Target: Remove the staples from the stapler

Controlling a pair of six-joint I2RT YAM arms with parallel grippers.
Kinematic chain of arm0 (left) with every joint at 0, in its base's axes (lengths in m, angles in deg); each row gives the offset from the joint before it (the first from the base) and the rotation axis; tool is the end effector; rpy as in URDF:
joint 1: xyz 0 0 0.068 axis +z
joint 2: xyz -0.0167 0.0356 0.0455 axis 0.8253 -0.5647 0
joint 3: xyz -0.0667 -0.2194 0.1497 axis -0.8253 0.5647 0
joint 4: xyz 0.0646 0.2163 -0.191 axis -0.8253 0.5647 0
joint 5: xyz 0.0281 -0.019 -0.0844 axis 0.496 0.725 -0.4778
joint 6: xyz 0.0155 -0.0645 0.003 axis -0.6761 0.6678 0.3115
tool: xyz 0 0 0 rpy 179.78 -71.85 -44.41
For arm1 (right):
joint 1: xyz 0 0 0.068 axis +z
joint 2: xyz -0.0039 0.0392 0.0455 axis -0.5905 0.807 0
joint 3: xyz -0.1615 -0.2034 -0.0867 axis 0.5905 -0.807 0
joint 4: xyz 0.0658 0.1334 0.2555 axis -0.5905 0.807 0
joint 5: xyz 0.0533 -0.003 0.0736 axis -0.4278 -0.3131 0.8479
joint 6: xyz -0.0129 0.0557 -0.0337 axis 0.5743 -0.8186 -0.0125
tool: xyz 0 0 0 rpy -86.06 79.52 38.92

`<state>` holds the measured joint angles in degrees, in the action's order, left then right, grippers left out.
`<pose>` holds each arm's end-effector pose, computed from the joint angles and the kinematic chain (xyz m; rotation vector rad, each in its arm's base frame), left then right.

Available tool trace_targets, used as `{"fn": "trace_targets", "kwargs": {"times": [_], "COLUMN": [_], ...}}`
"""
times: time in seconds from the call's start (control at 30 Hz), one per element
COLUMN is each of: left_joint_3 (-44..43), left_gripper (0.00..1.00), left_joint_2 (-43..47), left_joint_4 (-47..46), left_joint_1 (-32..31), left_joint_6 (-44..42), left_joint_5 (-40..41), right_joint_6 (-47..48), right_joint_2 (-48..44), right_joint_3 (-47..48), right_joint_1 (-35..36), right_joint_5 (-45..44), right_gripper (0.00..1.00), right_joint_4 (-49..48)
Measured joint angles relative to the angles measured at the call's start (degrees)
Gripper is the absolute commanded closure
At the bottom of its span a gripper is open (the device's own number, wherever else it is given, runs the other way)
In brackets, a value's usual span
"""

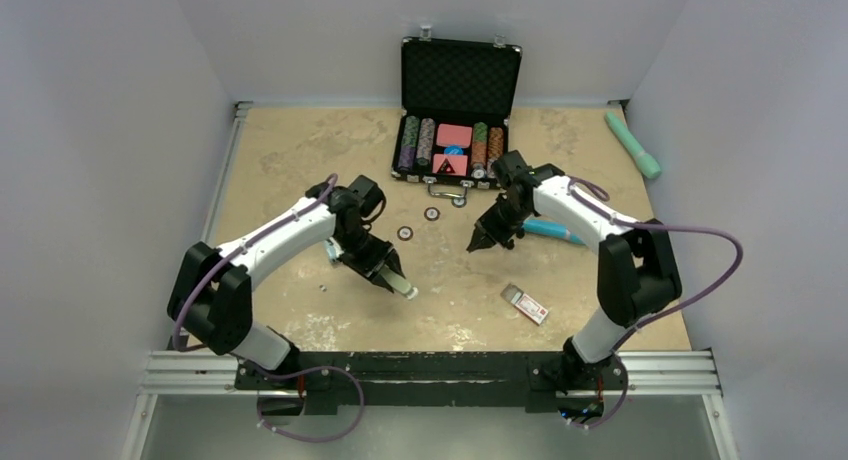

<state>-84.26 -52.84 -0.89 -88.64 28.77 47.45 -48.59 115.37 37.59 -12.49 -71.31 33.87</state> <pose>0.2394 -0.1790 0.2047 1.3008 -2.5033 0.3457 0.3132 0.1547 0.1800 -1.1449 -2.7739 -0.5112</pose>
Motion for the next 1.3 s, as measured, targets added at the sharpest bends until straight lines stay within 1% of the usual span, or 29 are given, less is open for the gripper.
{"fn": "trace_targets", "kwargs": {"times": [0.03,0.07,0.1,0.13,0.2,0.23,0.3,0.37,0.47,0.6,0.7,0.77,0.8,0.9,1.0,1.07,1.13,1.3], "left_joint_3": [1.7,3.2,4.7,5.6,6.4,6.7,7.4,7.9,8.0,9.8,13.0,15.7,17.0,18.1,17.9,17.2,15.6,9.6], "left_gripper": [1.0,1.0,1.0,1.0,1.0,1.0,1.0,1.0,1.0,1.0,1.0,1.0,1.0,1.0,1.0,1.0,1.0,1.0], "left_joint_2": [0.5,0.8,0.9,0.9,1.1,1.5,3.0,4.8,6.0,6.3,7.3,6.8,6.0,2.2,-1.9,-3.6,-4.8,-6.2], "left_joint_4": [-1.8,-3.3,-4.6,-5.6,-8.5,-10.5,-17.1,-24.5,-35.0,-49.9,-62.5,-73.0,-79.3,-93.8,-106.7,-111.6,-114.2,-116.3], "left_joint_1": [0.0,0.0,0.0,0.0,0.0,0.0,0.0,0.0,0.0,0.0,0.5,0.8,0.9,1.2,1.5,1.7,2.0,2.6], "left_joint_6": [0.0,0.0,0.0,-0.2,-0.5,-0.7,-0.3,0.8,2.6,5.6,9.9,14.4,17.2,23.2,26.6,28.0,29.0,30.3], "left_joint_5": [-1.2,-2.3,-3.3,-4.0,-5.6,-6.3,-8.2,-10.2,-13.0,-15.1,-15.6,-16.0,-16.1,-16.4,-16.5,-17.1,-18.4,-23.4], "right_joint_6": [0.4,0.7,0.9,0.9,0.5,0.0,-1.6,-3.6,-7.1,-11.7,-15.4,-18.7,-20.3,-22.8,-23.9,-23.9,-23.9,-23.5], "right_joint_2": [-1.2,-2.5,-4.1,-5.6,-8.4,-9.9,-12.5,-14.4,-16.7,-19.6,-21.8,-23.3,-23.9,-24.5,-24.6,-24.6,-24.6,-24.6], "right_joint_3": [-0.6,-1.5,-2.8,-4.3,-7.6,-9.5,-12.9,-15.5,-17.6,-17.7,-19.3,-21.3,-22.2,-23.0,-23.0,-22.8,-22.4,-21.0], "right_joint_1": [0.0,0.0,0.0,0.0,0.0,0.0,0.2,0.3,0.3,0.3,-0.7,-1.7,-2.2,-3.5,-4.4,-4.7,-4.8,-5.0], "right_joint_5": [0.3,0.9,2.1,3.5,6.6,8.7,12.5,15.8,19.9,23.1,22.7,21.8,21.0,19.1,17.7,17.2,16.7,17.1], "right_gripper": [0.94,0.82,0.72,0.65,0.47,0.41,0.23,0.13,0.1,0.1,0.1,0.11,0.11,0.12,0.12,0.12,0.13,0.14], "right_joint_4": [-1.2,-2.8,-4.9,-7.2,-12.0,-14.9,-21.3,-27.6,-37.0,-48.5,-56.2,-62.4,-65.5,-71.1,-76.0,-78.1,-79.9,-83.3]}}
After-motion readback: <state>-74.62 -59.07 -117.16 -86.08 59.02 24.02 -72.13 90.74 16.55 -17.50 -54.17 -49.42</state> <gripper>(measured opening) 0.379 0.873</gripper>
